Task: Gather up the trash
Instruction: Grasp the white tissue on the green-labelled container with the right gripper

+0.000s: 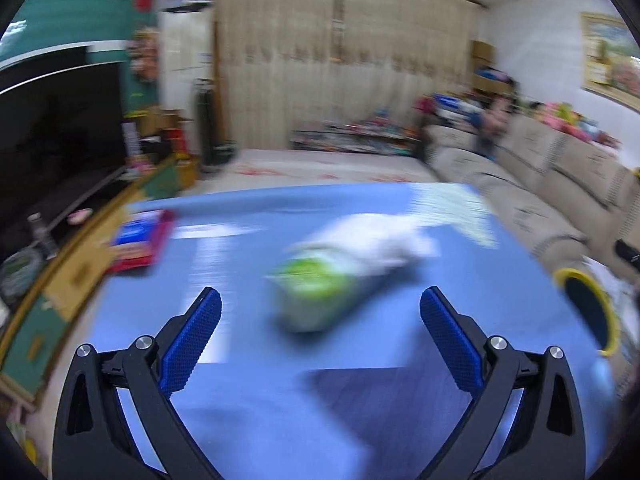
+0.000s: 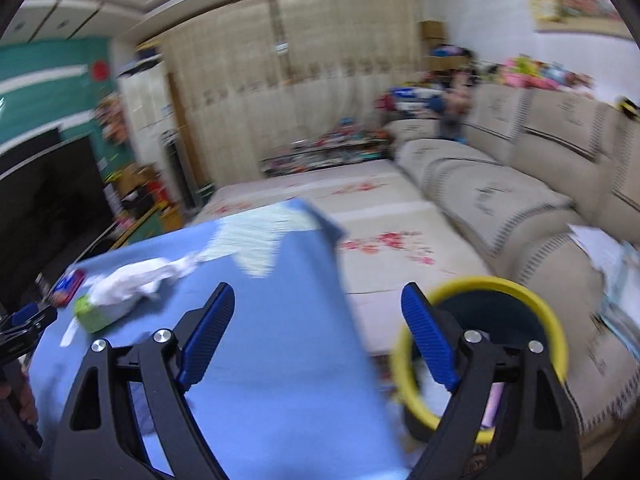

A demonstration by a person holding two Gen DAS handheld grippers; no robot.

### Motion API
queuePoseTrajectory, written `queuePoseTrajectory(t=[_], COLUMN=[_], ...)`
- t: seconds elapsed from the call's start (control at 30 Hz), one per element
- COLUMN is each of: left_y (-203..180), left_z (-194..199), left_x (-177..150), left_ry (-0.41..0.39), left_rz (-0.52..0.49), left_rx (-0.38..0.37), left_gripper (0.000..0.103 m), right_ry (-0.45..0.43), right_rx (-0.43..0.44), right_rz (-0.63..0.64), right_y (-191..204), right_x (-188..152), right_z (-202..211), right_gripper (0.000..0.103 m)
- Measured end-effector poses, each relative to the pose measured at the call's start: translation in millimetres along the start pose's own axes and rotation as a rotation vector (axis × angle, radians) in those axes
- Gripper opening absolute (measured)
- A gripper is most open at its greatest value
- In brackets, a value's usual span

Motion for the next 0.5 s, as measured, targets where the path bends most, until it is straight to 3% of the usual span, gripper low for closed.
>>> queuePoseTrajectory(t=[0.1, 0.2, 0.4, 0.5], left_y=[59, 93, 100, 81], left_z=[-8, -15, -14, -16], left_x=[-11, -16, -18, -18], left_ry=[0.002, 0.018, 0.009, 0.011], left_rz=[0.067, 0.167, 0.184, 0.179], left_rx=[0.087, 0.074, 0.102, 0.099], left_gripper=[0.098, 0.098, 0.098, 0.098], right_ry=[0.055, 0.120, 0.260, 0.300], right_rx=[0.084, 0.179, 0.324, 0.349], right_rz=[0.060, 0.092, 0.180, 0.217], right_y=[52, 98, 175, 199], right_x=[5, 9, 2, -6], right_z=[-30, -61, -124, -146], right_gripper=[0.081, 0.081, 0.081, 0.080])
Point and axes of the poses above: each gripper's, at about its wrist camera, not at the fingertips, and z roughly against the way its jaws point, y to its left, x to its top, the point moved 9 cm from there along -z, roughly the way its jaws point, and after that the axes turned 3 degrees about x, right-handed, at the moved point
